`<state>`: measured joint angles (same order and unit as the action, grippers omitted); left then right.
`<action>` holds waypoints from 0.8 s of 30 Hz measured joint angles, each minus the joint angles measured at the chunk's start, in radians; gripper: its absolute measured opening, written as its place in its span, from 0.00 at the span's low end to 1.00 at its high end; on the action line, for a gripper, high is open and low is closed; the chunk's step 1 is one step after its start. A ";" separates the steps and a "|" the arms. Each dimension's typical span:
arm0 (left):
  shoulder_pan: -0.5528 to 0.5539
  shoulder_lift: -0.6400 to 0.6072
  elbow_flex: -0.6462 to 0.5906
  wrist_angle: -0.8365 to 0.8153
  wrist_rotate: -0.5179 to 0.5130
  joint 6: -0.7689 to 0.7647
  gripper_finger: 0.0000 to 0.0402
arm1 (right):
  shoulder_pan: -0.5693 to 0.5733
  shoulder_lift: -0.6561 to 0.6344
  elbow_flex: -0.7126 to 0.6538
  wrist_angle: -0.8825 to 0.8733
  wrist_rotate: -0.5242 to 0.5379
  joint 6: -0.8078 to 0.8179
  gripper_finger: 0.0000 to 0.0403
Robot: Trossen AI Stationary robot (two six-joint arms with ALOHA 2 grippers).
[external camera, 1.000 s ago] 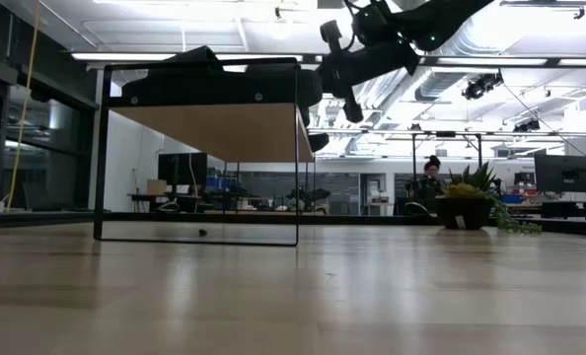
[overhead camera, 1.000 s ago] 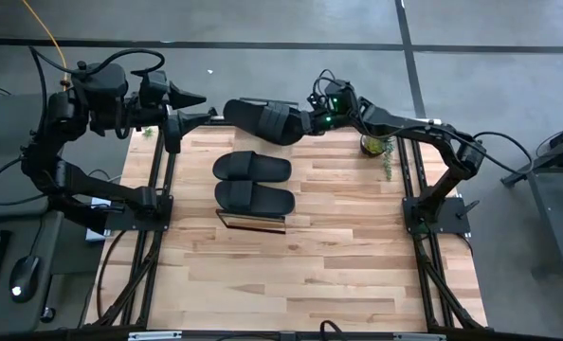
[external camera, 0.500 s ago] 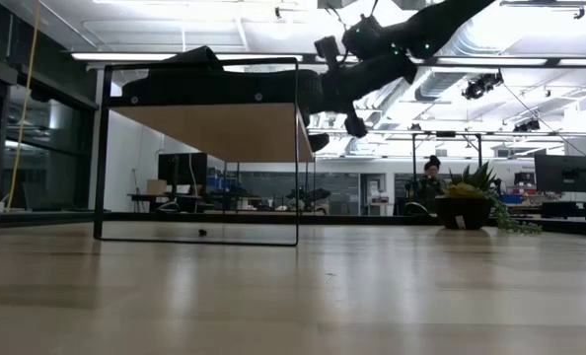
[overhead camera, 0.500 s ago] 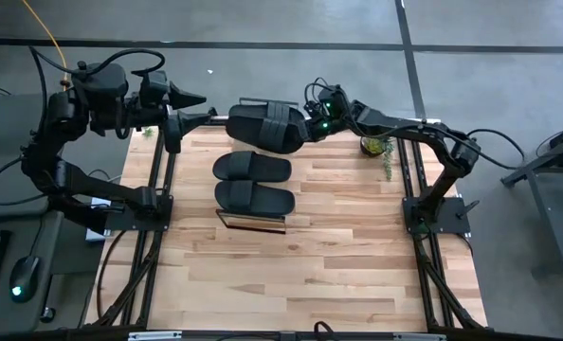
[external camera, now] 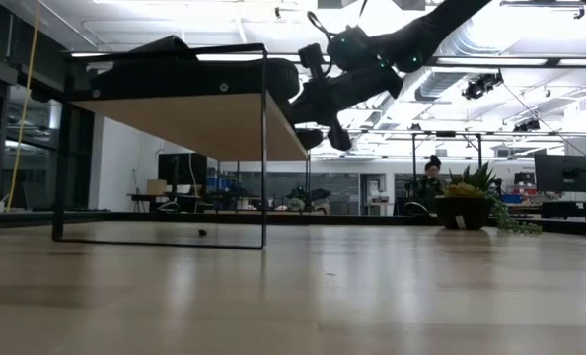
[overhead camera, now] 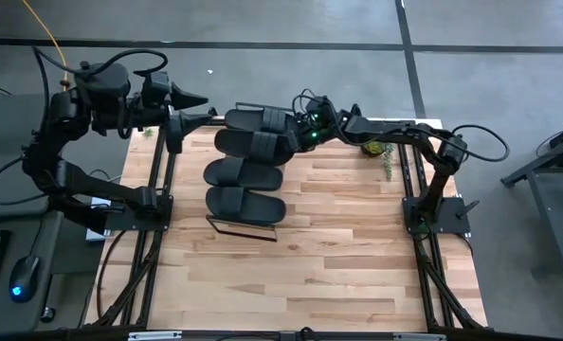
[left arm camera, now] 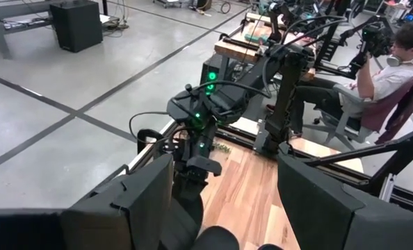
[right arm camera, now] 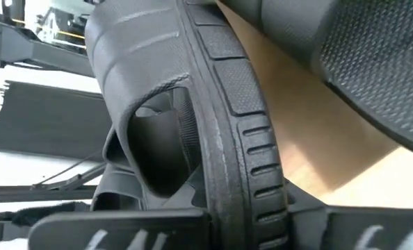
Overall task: Pick and place slides into the shelf
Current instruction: Put the slipper on the shelf
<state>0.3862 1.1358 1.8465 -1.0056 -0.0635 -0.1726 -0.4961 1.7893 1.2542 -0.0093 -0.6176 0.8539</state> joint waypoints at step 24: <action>0.000 0.015 0.000 0.000 0.000 0.008 0.59 | -0.007 -0.002 -0.001 -0.009 -0.079 0.024 0.62</action>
<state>0.3862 1.1503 1.8465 -1.0058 -0.0639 -0.1646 -0.5034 1.7878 1.2530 -0.0180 -0.6968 0.8778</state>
